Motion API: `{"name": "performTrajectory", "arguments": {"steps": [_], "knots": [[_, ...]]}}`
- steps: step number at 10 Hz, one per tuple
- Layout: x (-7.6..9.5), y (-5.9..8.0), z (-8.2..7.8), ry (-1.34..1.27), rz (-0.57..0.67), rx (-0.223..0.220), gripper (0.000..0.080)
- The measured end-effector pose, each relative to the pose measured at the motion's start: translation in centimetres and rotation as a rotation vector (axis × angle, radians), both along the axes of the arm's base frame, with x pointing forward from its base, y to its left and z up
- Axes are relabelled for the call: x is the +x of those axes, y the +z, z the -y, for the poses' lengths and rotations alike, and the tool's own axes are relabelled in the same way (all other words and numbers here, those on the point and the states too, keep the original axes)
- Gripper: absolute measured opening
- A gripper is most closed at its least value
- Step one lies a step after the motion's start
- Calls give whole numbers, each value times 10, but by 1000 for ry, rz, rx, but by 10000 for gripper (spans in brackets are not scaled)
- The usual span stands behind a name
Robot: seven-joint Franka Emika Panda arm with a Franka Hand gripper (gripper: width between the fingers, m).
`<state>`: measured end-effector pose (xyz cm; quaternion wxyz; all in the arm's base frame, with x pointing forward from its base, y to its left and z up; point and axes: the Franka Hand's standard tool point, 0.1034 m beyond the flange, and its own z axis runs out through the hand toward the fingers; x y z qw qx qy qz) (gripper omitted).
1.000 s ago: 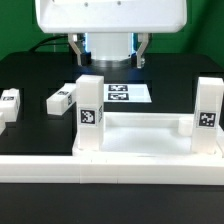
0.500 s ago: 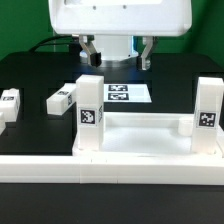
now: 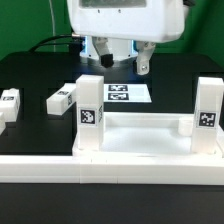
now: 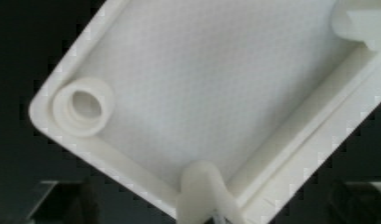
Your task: Assemble desk
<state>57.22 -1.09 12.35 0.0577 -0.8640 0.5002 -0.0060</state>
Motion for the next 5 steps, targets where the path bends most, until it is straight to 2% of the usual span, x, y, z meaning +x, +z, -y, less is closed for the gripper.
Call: {"name": "performTrajectory", "arguments": {"steps": [5], "knots": [[0,-4,-8,-266,-14,31,649]]}}
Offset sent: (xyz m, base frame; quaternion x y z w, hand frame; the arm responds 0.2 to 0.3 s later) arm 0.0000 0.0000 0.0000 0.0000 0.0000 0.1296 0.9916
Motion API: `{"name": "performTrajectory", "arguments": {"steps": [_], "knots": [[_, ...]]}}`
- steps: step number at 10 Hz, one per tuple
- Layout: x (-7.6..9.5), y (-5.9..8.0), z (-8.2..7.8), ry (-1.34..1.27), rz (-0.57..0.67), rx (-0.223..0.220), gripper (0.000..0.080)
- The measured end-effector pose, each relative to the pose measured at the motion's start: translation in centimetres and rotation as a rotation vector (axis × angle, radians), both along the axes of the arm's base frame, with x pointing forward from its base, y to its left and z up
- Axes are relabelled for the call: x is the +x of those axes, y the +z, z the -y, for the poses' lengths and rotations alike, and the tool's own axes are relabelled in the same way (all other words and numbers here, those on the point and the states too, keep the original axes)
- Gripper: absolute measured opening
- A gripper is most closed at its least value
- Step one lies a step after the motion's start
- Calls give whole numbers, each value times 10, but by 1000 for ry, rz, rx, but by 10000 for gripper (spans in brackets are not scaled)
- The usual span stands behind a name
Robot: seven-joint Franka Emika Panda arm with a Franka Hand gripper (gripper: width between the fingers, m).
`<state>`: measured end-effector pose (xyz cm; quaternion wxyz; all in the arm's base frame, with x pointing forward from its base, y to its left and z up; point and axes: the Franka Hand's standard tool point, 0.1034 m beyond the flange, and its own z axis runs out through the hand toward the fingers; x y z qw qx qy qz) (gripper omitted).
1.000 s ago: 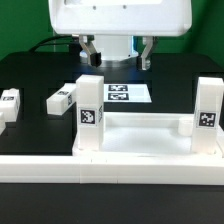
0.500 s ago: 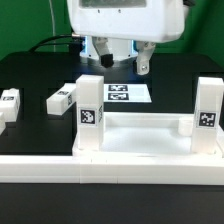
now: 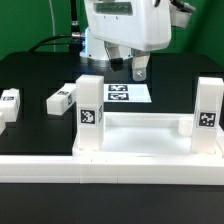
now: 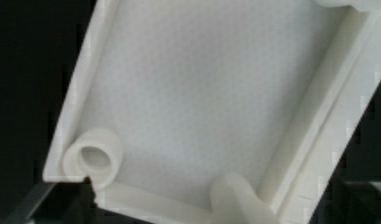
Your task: Assemble desk
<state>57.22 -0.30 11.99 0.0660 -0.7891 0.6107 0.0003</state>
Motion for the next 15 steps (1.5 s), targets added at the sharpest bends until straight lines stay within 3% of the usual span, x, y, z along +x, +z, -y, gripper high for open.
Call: {"name": "performTrajectory", "arguments": {"steps": [4,9,11,15], "knots": [[-33,-31,-3,-48,-46,-6,649],[-40,-42,-6,-59,-49,-5,649],[-55,-61,-10,-51,-86,-14,649],[-66,-89,-10,-42,-133,-30,649]]}}
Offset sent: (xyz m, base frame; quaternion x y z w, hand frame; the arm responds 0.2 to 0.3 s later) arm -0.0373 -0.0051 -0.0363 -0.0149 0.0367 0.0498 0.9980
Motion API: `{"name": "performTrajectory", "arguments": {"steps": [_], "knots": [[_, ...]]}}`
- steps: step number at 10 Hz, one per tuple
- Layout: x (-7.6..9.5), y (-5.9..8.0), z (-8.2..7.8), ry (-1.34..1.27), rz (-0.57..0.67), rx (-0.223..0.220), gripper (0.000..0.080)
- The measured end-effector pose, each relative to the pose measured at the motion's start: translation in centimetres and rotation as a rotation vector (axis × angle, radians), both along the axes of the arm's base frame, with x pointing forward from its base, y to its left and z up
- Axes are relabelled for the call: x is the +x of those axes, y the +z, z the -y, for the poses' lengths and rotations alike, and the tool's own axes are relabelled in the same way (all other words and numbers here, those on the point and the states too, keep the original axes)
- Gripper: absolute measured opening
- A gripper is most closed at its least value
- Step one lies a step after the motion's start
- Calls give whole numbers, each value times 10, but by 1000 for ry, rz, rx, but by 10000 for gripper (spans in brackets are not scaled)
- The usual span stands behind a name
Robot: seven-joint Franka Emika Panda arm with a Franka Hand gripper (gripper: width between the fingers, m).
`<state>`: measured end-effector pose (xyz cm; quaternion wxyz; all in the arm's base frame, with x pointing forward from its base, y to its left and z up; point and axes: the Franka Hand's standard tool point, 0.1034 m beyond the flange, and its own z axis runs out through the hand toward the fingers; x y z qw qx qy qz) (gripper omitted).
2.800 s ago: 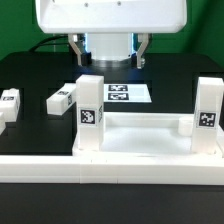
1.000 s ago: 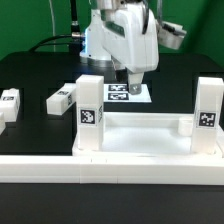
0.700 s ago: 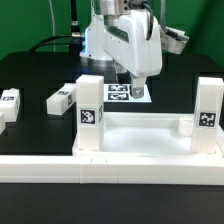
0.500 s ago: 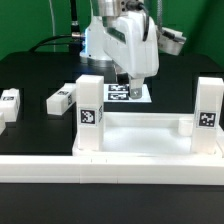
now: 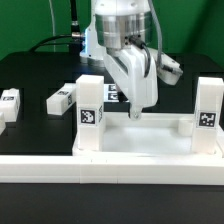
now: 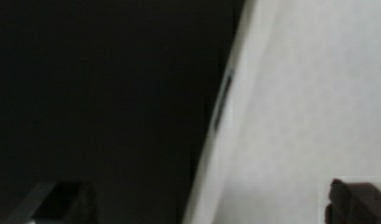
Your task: Assemble desk
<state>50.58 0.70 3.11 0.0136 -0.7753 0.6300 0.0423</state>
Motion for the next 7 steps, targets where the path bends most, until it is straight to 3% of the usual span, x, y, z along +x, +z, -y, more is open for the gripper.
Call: {"name": "performTrajectory", "arguments": {"steps": [7], "knots": [[-13,-24,3,25,-43,-10,649]]}}
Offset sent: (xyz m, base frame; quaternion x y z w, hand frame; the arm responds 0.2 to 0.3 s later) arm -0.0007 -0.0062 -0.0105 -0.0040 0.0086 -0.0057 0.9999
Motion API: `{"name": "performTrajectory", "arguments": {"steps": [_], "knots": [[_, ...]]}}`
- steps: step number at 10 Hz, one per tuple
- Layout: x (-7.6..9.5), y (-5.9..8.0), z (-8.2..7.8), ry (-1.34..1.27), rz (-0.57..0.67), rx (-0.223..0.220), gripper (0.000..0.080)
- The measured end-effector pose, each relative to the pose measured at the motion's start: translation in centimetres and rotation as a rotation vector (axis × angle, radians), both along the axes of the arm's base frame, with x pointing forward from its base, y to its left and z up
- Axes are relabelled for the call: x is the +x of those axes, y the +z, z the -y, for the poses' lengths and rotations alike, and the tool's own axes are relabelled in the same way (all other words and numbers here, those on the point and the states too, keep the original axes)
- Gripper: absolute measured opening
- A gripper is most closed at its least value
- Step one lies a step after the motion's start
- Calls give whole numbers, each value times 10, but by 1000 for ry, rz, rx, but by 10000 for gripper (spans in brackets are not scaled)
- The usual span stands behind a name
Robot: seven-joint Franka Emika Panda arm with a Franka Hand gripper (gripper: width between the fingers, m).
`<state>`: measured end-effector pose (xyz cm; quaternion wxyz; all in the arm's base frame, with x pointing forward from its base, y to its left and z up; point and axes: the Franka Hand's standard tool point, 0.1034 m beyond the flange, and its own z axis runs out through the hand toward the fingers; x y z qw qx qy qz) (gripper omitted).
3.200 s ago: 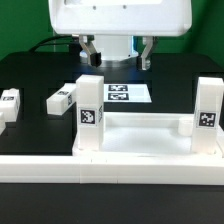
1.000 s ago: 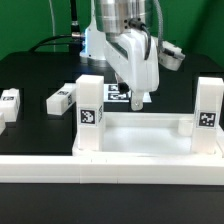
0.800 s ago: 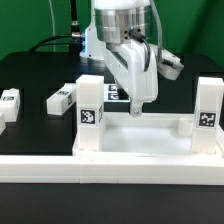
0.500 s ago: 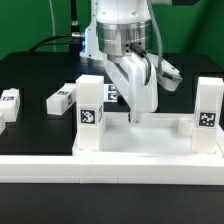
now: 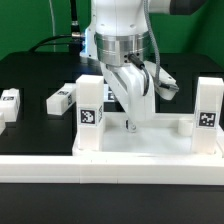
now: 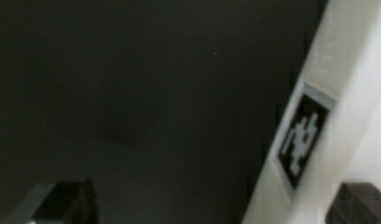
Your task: Assemble desk
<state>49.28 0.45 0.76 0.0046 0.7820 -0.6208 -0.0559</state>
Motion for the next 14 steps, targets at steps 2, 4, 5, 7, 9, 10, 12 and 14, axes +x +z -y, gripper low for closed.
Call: {"name": "performTrajectory", "arguments": {"steps": [2,4,5,7,9,10,12,14], "knots": [[-1,-1,0,7,-1,0,385],[0,-1,0,16,-1,2,248],[1,0,2,13,2,0,248],[2,1,8,8,8,-6,101],[3,2,16,32,14,-11,94],[3,3,20,48,18,-12,86],[2,9,29,114,8,-1,79],[1,17,34,191,-32,20,76]]}}
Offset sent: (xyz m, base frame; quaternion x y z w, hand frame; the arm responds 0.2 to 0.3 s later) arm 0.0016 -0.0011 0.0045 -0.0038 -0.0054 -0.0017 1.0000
